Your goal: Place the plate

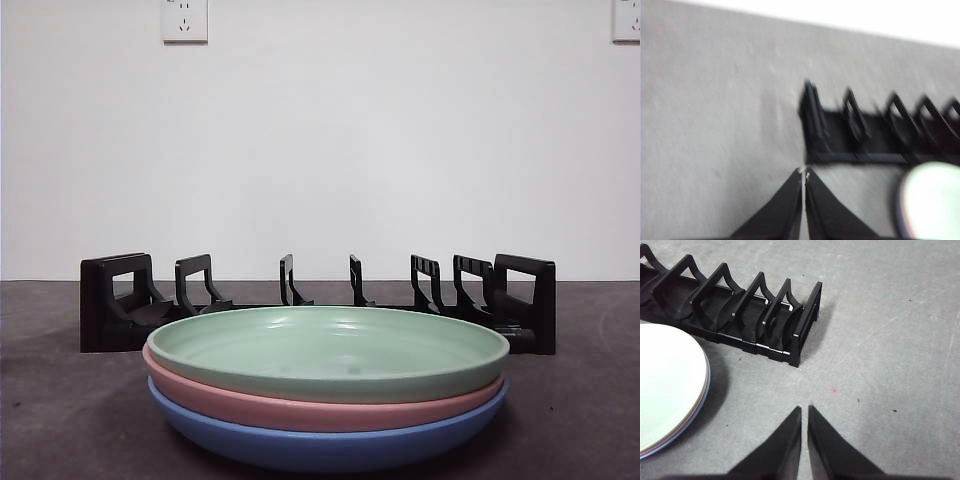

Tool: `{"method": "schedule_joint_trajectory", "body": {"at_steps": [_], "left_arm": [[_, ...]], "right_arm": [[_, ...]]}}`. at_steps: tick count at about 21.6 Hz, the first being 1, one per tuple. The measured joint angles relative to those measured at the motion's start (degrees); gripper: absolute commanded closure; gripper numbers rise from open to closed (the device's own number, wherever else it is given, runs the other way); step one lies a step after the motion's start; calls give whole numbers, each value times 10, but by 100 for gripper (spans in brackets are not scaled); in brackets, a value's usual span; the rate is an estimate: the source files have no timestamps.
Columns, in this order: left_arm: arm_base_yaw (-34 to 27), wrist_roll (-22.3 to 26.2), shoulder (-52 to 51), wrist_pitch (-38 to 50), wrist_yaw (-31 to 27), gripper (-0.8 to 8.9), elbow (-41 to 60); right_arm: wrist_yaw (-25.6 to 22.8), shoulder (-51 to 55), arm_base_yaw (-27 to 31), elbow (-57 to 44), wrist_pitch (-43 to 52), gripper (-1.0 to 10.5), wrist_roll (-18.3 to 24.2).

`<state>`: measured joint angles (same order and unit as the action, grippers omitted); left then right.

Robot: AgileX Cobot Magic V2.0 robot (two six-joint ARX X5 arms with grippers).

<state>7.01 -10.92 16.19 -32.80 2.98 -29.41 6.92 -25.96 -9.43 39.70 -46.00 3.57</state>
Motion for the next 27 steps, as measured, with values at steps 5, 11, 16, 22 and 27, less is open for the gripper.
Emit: {"method": "schedule_joint_trajectory", "body": {"at_steps": [5,11,16,22,27], "left_arm": [[-36,45,-130,188,0,806,202],[-57,86,-159,212,0,806,267],[-57,88,-159,226,0,806,275],[-57,88,-159,227,0,806,276],[-57,88,-159,228,0,806,276]], "right_arm": [[0,0,0,0,0,928,0],[0,0,0,0,0,928,0],[0,0,0,0,0,928,0],[0,0,0,0,3,928,0],[0,0,0,0,3,928,0]]}}
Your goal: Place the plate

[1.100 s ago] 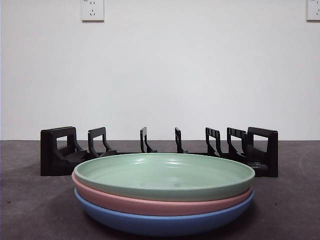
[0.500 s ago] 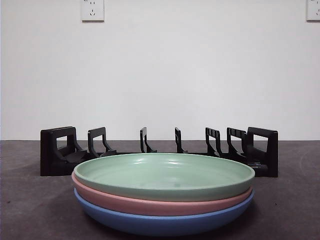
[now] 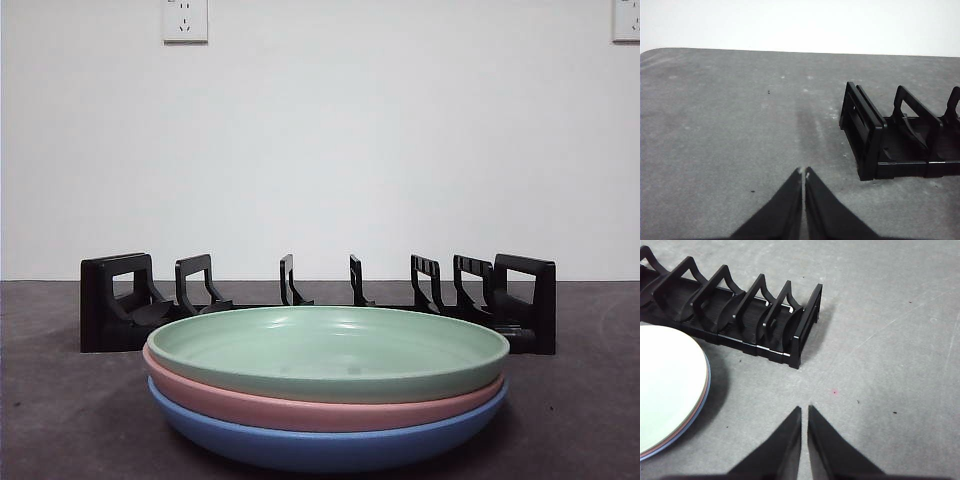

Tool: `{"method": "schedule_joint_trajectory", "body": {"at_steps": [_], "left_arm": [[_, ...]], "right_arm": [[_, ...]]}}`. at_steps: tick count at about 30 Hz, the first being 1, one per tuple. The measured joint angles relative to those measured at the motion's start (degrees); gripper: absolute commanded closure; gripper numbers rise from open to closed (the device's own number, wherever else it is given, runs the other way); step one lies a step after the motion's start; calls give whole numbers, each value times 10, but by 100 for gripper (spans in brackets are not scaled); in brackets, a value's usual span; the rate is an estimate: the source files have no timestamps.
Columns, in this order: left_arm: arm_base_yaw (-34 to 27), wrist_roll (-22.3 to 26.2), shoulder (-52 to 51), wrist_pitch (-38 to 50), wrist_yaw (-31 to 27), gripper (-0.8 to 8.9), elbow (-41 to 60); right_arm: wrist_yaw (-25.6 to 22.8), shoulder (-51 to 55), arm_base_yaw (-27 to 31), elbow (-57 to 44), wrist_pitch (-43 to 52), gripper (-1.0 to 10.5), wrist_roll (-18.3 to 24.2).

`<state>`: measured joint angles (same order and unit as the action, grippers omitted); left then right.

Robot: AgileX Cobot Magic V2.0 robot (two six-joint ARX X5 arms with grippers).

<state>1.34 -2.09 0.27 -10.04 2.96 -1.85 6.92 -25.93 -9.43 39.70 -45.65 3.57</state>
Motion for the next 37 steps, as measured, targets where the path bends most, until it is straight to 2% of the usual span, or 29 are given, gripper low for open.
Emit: {"method": "schedule_joint_trajectory", "body": {"at_steps": [3,9,11,17,23,26,29,37], "left_arm": [[0,0,0,0,0,806,0],[0,0,0,0,0,806,0],[0,0,0,0,0,806,0],[0,0,0,0,0,806,0],[0,0,0,0,0,806,0],[0,0,0,0,0,806,0],[0,0,0,0,0,806,0],[0,0,0,0,0,806,0]], "right_arm": [[0,0,0,0,0,929,0],[-41,9,0,-2,12,929,3],[-40,22,1,-17,44,929,8],[-38,115,29,-146,262,929,25],[-39,241,71,-312,279,929,-4],[-38,258,86,-357,307,929,-10],[-38,257,93,-388,363,929,-11],[-39,257,95,-388,383,929,-11]]}}
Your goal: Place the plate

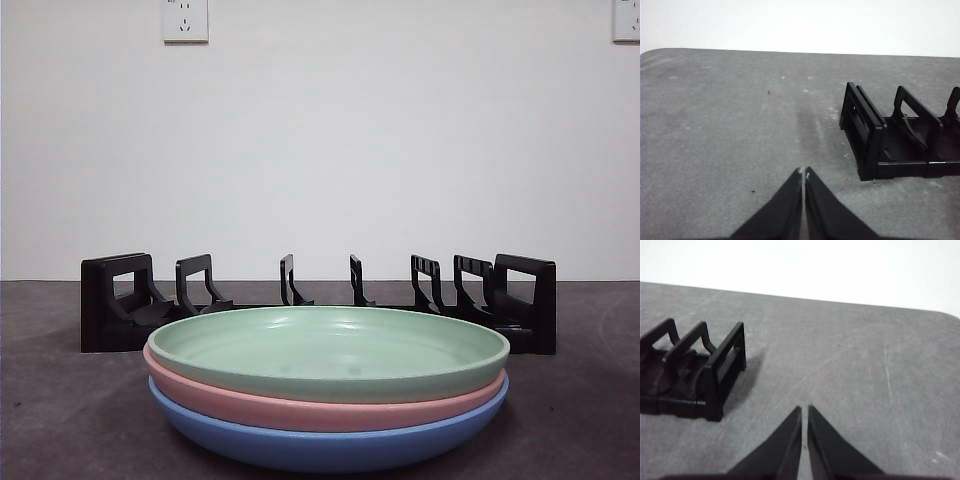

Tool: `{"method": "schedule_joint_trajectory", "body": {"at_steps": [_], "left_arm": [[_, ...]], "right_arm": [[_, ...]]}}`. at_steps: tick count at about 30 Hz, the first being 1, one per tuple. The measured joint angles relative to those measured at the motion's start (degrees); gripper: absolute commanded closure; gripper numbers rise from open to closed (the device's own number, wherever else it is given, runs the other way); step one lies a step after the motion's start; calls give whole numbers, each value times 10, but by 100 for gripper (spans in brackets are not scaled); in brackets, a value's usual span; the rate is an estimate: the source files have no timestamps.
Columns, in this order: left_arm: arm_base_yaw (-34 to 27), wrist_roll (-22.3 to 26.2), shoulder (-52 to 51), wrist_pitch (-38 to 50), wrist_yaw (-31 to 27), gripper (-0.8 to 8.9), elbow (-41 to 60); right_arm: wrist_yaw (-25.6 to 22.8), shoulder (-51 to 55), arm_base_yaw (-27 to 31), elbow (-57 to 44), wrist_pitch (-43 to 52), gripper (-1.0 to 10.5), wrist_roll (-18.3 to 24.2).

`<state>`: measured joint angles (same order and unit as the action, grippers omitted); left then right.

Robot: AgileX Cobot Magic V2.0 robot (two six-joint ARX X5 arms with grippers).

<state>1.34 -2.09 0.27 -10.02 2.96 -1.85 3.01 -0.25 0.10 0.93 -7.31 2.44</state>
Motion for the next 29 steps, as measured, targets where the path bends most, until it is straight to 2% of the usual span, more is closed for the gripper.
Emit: {"method": "schedule_joint_trajectory", "body": {"at_steps": [29], "left_arm": [[0,0,0,0,0,806,0]], "right_arm": [[0,0,0,0,7,929,-2]]}}
